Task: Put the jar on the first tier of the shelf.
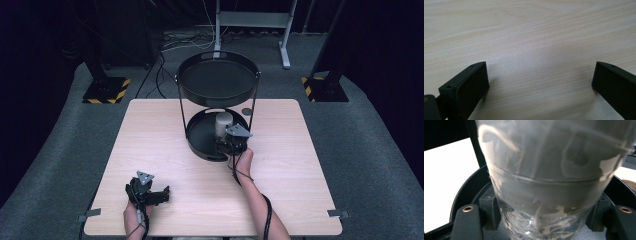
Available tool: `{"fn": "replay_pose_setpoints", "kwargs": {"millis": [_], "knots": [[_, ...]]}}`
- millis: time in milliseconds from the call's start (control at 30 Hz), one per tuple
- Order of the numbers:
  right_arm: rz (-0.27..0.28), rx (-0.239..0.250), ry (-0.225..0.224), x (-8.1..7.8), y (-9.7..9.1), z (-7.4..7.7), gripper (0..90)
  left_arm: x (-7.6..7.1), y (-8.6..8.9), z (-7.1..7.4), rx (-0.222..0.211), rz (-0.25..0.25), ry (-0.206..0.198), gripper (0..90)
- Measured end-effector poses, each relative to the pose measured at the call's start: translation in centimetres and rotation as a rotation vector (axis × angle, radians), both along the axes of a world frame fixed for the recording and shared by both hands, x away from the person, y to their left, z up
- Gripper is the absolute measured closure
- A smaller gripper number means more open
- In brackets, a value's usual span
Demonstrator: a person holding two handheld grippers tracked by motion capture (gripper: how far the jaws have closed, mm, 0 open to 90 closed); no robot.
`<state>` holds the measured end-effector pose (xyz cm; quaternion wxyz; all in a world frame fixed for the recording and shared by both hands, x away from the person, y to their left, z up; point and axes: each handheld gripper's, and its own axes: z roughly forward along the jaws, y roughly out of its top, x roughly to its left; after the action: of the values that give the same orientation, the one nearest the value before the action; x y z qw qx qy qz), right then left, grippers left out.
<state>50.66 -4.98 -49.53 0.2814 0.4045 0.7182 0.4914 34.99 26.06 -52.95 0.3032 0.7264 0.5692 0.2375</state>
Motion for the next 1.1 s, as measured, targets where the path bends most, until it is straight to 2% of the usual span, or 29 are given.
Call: {"fn": "replay_pose_setpoints", "kwargs": {"millis": [333,967,1000,1067,1100], "knots": [[-0.001,0.005,0.002,0.57,0.00,-0.05,29.5,0.01,0.01,0.00,-0.001,-0.001,0.001,0.3],[-0.007,-0.002,0.009,0.63,0.13,0.08,28.0,0.03,0.02,0.00,-0.002,-0.002,0.002,0.3],[-0.005,-0.004,0.013,0.65,0.12,0.12,26.3,0.03,0.02,-0.01,-0.003,-0.002,0.001,0.3],[-0.004,-0.018,0.034,0.72,0.08,0.34,16.4,0.02,0.02,0.00,-0.002,-0.003,0.002,0.3],[0.010,-0.028,0.069,0.77,0.04,0.55,11.3,0.03,0.02,0.00,-0.002,-0.003,0.001,0.3]]}}
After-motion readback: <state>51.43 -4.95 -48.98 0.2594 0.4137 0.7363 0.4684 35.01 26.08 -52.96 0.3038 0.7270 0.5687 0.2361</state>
